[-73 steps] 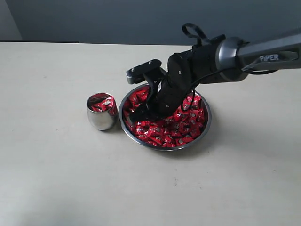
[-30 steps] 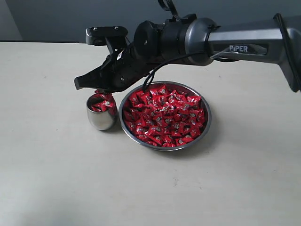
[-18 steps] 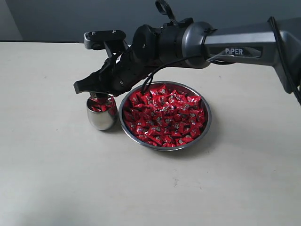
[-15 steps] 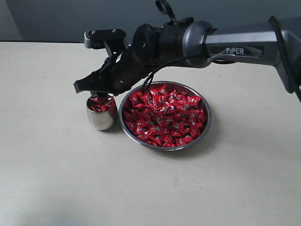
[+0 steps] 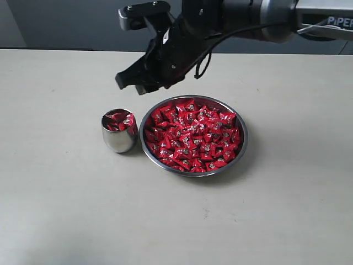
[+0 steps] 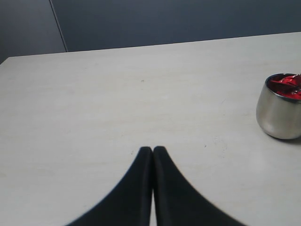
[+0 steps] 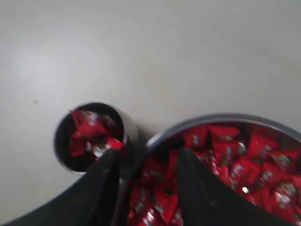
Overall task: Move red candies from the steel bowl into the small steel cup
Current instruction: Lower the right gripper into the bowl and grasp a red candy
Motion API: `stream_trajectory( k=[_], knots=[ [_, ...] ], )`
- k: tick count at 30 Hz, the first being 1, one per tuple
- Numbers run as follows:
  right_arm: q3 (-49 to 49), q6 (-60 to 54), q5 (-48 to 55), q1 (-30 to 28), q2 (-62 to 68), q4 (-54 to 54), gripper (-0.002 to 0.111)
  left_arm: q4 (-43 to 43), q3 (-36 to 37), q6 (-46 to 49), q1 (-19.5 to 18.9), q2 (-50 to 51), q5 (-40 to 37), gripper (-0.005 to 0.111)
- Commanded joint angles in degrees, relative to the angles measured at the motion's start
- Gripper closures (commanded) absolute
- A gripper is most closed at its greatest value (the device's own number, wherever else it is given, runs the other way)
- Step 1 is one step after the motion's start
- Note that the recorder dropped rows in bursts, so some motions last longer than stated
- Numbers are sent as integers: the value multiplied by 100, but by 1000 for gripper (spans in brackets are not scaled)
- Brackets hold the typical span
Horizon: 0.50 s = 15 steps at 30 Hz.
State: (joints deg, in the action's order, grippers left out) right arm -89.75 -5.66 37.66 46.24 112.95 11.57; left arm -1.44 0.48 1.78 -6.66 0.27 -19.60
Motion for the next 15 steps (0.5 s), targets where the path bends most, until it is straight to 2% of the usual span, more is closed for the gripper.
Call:
stream_trajectory(
  k=[1,5,10,15],
  knots=[
    [168,162,457,-155,-67,-470,69,-11,-48,-9,46,-27,31,106],
    [621,466,211,-223,-72,-864,69,-11,-48,-9,46,-27,31,106],
    [1231,523,-444,-327,-36,-829,69,-11,-48,-9,46,-27,31,106],
    [1353,527,-528,-394,184,-852,69,-11,-48,-9,46,-27,31,106]
  ],
)
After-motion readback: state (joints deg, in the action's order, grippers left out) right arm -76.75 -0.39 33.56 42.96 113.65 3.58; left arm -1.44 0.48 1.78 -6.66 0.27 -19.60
